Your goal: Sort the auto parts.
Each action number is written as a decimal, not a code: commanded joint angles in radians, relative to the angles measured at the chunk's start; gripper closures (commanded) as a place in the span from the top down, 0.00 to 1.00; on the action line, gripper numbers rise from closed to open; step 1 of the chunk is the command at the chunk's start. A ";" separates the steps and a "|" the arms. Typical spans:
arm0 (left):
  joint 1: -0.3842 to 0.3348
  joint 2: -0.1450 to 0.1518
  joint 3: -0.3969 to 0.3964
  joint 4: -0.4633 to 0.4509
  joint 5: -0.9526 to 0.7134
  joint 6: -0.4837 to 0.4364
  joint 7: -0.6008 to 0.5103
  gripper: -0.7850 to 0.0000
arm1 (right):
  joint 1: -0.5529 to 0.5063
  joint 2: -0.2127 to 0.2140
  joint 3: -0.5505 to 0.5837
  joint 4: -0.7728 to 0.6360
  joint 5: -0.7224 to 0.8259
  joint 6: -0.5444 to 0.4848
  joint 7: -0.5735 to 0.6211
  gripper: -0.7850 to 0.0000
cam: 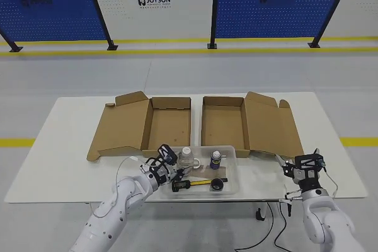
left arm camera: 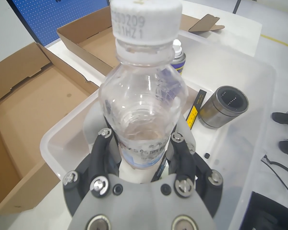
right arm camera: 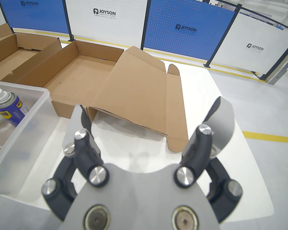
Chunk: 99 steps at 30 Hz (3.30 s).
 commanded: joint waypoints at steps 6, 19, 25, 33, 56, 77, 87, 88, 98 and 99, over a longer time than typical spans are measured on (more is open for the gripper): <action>0.025 0.012 -0.049 -0.082 -0.030 -0.037 0.015 0.00 | 0.000 0.000 0.000 0.000 0.000 0.000 0.000 1.00; 0.114 0.042 -0.142 -0.282 -0.073 -0.136 -0.081 0.00 | 0.000 0.000 0.000 0.000 0.000 0.000 0.000 1.00; 0.113 0.043 -0.152 -0.287 -0.071 -0.096 -0.070 0.00 | 0.000 0.000 0.000 0.000 0.000 0.000 0.000 1.00; 0.033 0.027 -0.151 -0.250 -0.038 0.153 -0.058 0.00 | 0.000 0.000 0.000 0.000 0.000 0.000 0.000 1.00; -0.283 -0.076 0.056 0.239 0.000 0.577 -0.038 0.00 | 0.000 0.000 0.000 0.000 0.000 0.000 0.000 1.00; -0.529 -0.177 0.162 0.690 -0.081 0.535 0.087 0.00 | 0.000 0.000 0.000 0.000 0.000 0.000 0.000 1.00; -0.589 -0.218 0.172 0.845 -0.128 0.559 0.147 0.00 | 0.000 0.000 0.000 0.000 0.000 0.000 0.000 1.00; -0.593 -0.221 0.174 0.858 -0.128 0.557 0.152 0.00 | 0.000 0.000 0.000 0.000 0.000 0.000 0.000 1.00; -0.618 -0.248 0.181 0.941 -0.145 0.542 0.174 0.15 | 0.000 0.000 0.000 0.000 0.000 0.000 0.000 1.00; -0.620 -0.250 0.182 0.949 -0.143 0.546 0.173 0.33 | 0.000 0.000 0.000 0.000 0.000 0.000 0.000 1.00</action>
